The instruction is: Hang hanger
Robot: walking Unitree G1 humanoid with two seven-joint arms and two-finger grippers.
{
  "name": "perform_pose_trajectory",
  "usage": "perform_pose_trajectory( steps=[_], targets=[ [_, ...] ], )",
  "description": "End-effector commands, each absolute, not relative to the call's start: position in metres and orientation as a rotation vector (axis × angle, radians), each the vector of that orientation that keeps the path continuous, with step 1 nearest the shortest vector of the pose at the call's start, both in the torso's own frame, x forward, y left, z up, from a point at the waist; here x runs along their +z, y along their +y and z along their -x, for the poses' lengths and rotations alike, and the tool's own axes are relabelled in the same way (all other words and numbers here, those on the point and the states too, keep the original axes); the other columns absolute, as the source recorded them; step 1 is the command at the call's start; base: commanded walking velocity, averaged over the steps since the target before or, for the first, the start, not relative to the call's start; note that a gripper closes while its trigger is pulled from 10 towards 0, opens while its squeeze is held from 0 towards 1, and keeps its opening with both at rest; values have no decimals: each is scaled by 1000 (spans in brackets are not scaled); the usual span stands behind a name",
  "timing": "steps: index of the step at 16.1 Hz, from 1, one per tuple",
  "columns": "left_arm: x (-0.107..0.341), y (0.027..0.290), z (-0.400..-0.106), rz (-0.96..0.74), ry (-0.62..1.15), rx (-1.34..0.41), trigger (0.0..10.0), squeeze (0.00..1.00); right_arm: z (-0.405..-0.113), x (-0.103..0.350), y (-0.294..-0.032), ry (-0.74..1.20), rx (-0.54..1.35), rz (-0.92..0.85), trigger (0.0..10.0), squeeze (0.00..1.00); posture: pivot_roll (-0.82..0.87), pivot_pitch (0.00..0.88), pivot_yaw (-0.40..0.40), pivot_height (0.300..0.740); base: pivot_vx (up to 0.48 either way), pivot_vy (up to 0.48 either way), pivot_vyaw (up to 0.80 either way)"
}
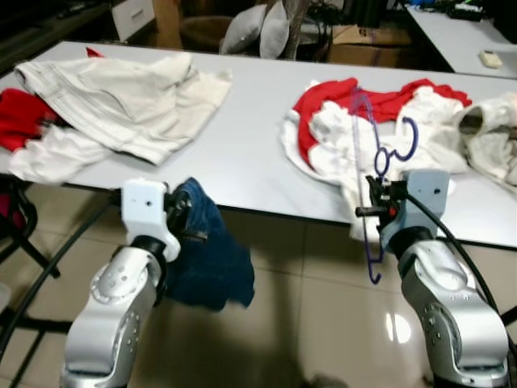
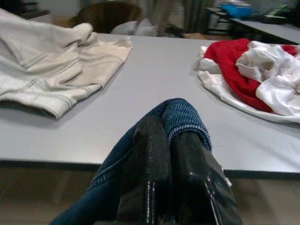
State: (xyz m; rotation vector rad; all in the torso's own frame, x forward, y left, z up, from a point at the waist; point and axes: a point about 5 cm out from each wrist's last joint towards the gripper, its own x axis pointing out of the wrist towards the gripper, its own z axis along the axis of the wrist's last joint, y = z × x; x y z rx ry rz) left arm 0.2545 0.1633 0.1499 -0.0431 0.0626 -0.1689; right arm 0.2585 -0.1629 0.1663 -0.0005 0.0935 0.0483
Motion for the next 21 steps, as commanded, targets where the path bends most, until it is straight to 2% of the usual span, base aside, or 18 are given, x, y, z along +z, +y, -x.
perform_pose_trajectory(
  steps=[1,4,10,16,20,21],
  targets=[
    [153,157,-253,51,46,-190,10000,0,-257,169,-166,91,46,6,10000,0,-153,29,47,740,0,0,0],
    [157,156,-255,57,10,-205,10000,0,-258,175,-162,50,97,49,10000,0,-160,15,49,740,0,0,0],
    [176,149,-264,62,-75,-267,10000,0,-261,190,-156,-7,224,68,10000,0,-161,0,56,740,241,0,-789],
    [189,152,-276,39,-117,-267,10000,0,-263,197,-157,-22,372,129,10000,0,-163,0,58,740,334,0,0],
    [210,152,-288,11,-174,-295,10000,0,-252,201,-166,29,584,183,10000,0,-152,0,46,740,342,0,0],
    [228,153,-303,-5,-214,-336,10000,0,-243,210,-181,71,718,228,10000,0,-148,0,48,740,341,0,0]
  ],
)
